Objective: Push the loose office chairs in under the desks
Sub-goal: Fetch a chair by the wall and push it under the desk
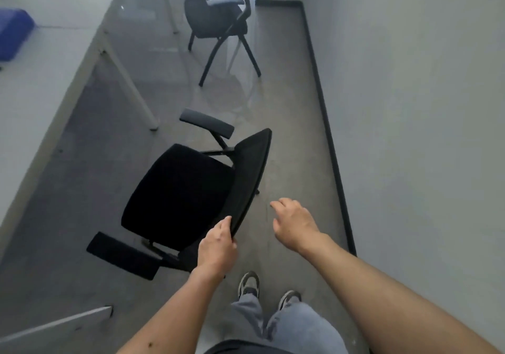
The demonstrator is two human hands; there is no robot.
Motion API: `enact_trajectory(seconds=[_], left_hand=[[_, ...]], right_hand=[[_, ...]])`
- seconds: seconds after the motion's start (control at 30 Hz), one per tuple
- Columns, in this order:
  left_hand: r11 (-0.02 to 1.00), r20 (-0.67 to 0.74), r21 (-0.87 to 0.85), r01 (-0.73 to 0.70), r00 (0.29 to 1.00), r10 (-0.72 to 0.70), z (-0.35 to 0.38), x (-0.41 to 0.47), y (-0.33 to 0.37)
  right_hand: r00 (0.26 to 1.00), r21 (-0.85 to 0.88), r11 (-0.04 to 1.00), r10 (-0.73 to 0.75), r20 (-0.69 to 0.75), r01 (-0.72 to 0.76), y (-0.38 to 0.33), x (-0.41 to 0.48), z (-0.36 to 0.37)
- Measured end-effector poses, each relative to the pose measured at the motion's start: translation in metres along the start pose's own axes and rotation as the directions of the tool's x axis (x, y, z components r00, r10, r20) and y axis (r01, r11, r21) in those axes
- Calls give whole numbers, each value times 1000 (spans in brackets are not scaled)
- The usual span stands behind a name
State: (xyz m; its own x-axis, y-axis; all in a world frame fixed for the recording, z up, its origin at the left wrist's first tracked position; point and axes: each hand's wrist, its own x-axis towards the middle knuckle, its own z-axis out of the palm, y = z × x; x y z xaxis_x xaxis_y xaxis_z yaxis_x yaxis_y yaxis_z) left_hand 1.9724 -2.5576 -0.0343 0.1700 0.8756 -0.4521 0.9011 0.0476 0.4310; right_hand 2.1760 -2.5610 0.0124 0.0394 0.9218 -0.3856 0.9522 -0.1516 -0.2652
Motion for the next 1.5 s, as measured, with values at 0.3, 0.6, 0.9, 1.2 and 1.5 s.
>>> enact_trajectory(seconds=[0.3,0.6,0.9,1.2,1.5], left_hand=[[983,-96,-54,173,979,-178,6,0,14],[860,-152,-105,499,847,-510,13,-2,42],[818,-76,-147,557,818,-570,9,5,43],[800,-52,-171,575,806,-590,-16,40,27],[788,-99,-224,573,791,-603,-47,77,0]], right_hand=[[927,-245,910,-364,-88,334,-3,91,-34],[733,-391,622,-601,317,679,14,165,-47],[585,-392,436,-653,481,810,10,200,-50],[581,-411,416,-647,493,811,-23,245,-55],[551,-436,356,-670,498,827,-68,295,-61]])
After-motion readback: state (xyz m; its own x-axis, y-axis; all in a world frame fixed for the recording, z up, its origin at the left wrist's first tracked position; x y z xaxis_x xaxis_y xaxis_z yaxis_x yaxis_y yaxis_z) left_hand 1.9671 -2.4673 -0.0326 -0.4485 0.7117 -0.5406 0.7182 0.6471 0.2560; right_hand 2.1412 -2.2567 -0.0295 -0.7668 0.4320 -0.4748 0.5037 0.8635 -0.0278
